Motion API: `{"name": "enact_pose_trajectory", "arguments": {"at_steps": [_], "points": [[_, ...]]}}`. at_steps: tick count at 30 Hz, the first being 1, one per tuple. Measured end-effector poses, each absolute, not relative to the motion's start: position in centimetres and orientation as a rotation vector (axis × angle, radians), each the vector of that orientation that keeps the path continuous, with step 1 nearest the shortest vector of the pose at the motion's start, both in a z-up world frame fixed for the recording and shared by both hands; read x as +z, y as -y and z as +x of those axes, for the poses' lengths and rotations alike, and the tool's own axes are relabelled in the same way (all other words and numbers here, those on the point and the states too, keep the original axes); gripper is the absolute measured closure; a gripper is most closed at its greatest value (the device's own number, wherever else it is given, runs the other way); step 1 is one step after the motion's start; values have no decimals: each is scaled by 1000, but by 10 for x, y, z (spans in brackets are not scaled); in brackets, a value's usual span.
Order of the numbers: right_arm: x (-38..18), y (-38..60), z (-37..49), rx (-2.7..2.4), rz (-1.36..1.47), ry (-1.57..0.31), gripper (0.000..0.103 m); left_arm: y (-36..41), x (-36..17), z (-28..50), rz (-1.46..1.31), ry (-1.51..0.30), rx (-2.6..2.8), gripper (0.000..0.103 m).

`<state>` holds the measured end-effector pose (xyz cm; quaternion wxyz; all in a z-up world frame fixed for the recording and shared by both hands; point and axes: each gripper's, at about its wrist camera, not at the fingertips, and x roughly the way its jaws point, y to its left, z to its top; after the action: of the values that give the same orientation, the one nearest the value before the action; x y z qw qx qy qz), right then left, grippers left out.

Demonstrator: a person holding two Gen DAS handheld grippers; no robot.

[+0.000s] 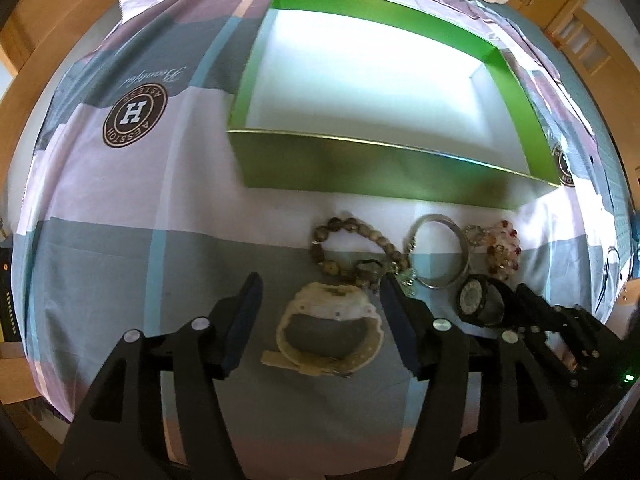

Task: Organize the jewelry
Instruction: 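Lower the left tool over the white watch while the right tool approaches the black watch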

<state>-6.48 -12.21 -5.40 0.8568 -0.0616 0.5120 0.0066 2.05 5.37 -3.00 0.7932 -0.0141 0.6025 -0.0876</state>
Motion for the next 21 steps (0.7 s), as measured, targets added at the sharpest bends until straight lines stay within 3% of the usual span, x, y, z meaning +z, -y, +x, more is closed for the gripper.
{"name": "enact_pose_trajectory", "arguments": {"at_steps": [11, 21], "points": [[-5, 134, -98, -63, -91, -1028, 90, -47, -20, 0, 1, -1276, -251, 36], [-4, 127, -86, -20, -132, -1026, 91, -62, -21, -9, 2, -1285, -210, 33]]}}
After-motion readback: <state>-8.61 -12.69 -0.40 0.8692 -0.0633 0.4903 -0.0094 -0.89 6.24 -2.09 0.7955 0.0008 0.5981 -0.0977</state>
